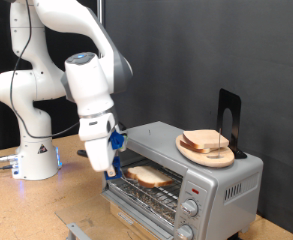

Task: Make a piece of toast with the oven

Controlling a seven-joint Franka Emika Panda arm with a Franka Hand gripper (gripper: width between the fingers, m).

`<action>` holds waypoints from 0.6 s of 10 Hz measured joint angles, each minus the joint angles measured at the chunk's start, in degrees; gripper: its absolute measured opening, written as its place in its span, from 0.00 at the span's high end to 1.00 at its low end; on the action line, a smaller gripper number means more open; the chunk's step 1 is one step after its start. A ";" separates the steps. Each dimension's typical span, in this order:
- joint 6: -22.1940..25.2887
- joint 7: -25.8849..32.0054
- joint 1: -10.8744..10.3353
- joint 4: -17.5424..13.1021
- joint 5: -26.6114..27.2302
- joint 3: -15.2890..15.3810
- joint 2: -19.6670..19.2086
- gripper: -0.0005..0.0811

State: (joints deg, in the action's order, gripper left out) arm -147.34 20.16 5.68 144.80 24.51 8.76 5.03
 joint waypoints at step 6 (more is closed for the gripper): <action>3.81 -4.82 0.04 -0.21 -5.74 1.20 0.59 0.42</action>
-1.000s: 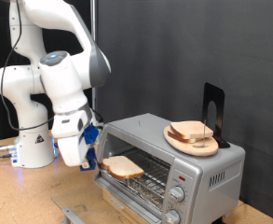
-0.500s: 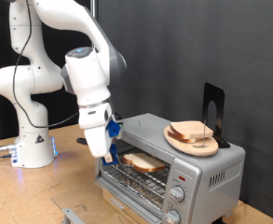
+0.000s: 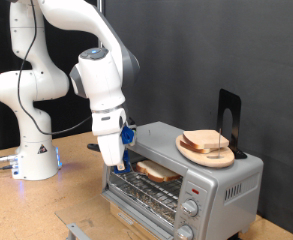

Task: Make a piece of toast with the oven

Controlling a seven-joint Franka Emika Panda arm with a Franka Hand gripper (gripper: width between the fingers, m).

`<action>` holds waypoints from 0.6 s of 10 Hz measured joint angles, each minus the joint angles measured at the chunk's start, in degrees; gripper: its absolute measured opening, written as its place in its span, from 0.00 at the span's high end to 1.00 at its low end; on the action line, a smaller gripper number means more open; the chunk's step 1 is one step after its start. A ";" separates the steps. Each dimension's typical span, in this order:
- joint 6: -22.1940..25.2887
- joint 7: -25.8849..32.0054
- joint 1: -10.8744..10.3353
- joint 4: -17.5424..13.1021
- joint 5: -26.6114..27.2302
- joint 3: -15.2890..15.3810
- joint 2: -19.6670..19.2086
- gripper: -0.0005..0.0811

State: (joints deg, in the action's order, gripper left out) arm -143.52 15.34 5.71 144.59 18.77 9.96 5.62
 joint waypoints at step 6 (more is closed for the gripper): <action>-3.86 -0.64 0.35 1.69 -4.03 -0.33 0.04 0.42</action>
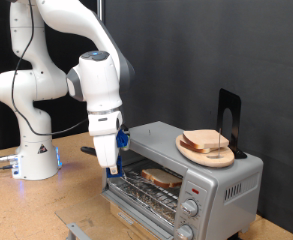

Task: Make a piece of toast with the oven

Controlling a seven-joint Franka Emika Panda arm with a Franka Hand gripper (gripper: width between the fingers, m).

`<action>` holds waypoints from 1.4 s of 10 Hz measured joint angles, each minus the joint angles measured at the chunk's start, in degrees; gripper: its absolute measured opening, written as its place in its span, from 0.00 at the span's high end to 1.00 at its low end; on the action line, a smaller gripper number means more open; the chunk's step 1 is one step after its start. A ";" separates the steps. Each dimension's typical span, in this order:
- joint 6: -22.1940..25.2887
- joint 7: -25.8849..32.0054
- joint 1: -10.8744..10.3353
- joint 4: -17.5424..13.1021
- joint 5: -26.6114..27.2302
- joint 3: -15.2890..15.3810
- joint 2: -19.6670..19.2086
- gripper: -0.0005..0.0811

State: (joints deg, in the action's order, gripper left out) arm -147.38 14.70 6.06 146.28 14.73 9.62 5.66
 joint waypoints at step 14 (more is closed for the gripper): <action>2.94 11.92 1.27 7.75 17.06 -7.33 6.28 0.42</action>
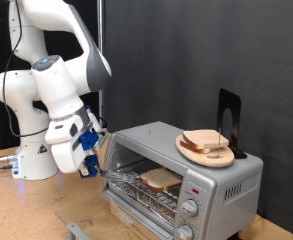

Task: Make a piece of toast with the oven

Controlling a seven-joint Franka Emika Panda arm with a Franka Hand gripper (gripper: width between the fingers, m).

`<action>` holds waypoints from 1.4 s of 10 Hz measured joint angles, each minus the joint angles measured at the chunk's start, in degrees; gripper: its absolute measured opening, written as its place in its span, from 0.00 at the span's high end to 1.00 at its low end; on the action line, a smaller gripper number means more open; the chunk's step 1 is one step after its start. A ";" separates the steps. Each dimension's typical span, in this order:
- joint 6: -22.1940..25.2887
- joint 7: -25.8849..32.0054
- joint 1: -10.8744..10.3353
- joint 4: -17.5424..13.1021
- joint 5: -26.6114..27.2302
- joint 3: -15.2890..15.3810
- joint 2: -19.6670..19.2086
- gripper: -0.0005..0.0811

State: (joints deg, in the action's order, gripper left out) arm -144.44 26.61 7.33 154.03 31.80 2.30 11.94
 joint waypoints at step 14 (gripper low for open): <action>13.54 11.92 -1.05 -0.08 16.15 -6.66 16.86 0.42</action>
State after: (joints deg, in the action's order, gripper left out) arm -130.90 38.54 6.28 153.95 47.95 -4.36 28.79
